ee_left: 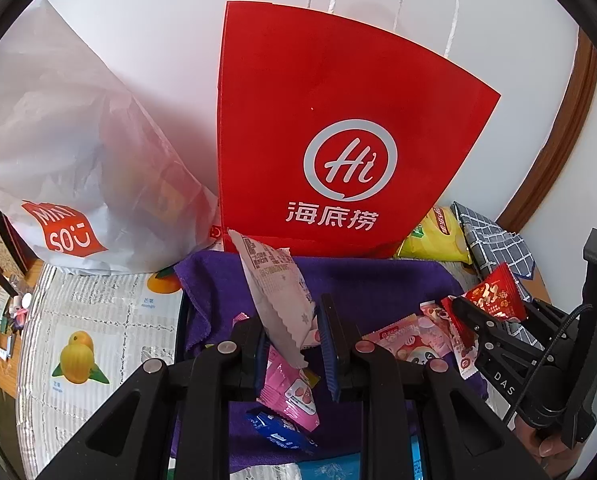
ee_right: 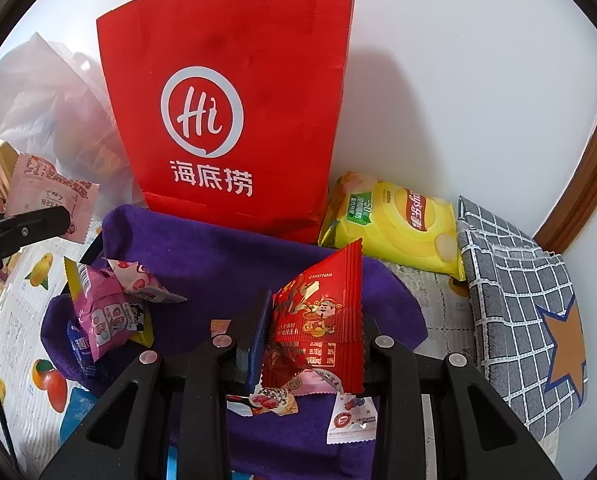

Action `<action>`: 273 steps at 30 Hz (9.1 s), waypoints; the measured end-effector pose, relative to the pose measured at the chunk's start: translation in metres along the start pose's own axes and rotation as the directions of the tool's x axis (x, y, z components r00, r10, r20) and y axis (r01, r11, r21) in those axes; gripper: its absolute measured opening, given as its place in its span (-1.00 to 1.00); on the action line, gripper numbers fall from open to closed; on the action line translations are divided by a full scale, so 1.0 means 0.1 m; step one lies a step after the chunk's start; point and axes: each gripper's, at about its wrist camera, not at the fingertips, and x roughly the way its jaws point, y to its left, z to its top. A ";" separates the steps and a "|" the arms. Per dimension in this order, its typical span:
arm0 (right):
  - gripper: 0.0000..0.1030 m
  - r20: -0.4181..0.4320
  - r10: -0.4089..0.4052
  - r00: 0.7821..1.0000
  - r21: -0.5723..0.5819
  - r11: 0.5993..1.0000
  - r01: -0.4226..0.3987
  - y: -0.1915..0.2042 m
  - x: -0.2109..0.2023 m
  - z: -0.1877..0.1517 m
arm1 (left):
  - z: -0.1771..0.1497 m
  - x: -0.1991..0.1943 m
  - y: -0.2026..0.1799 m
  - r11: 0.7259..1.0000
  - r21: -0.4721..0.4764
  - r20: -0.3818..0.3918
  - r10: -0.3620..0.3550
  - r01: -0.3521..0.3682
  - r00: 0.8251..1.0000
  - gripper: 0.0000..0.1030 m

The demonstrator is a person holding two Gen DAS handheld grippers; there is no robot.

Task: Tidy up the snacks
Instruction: 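Carry both candies over the purple towel with the left and right tools, then open the right tool to drop the red packet while the left tool releases the pink candy onto the towel, then move both tools back toward the green and yellow chip bags, then grasp the yellow chip bag with the right tool while the left tool grasps the green chip bag, then carry the yellow chip bag with the right tool while the left tool carries the green bag over the towel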

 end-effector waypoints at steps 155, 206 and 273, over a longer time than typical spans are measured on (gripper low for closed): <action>-0.02 -0.063 0.078 0.995 -0.001 0.997 -0.078 0.95 -0.76 -2.00 | -1.83 -0.92 0.36 0.997 0.057 -0.139 -0.047 0.056 0.989 0.03; -0.07 0.040 -0.057 0.998 0.207 0.977 0.048 0.02 -1.22 -2.27 | -2.29 -0.56 -0.32 0.978 0.165 -0.185 -0.096 0.127 0.978 -0.17; -0.07 0.210 0.025 0.977 0.073 0.996 -0.041 0.09 -0.95 0.11 | -0.10 -0.52 -0.29 0.991 0.091 0.057 -0.100 0.094 0.993 -0.19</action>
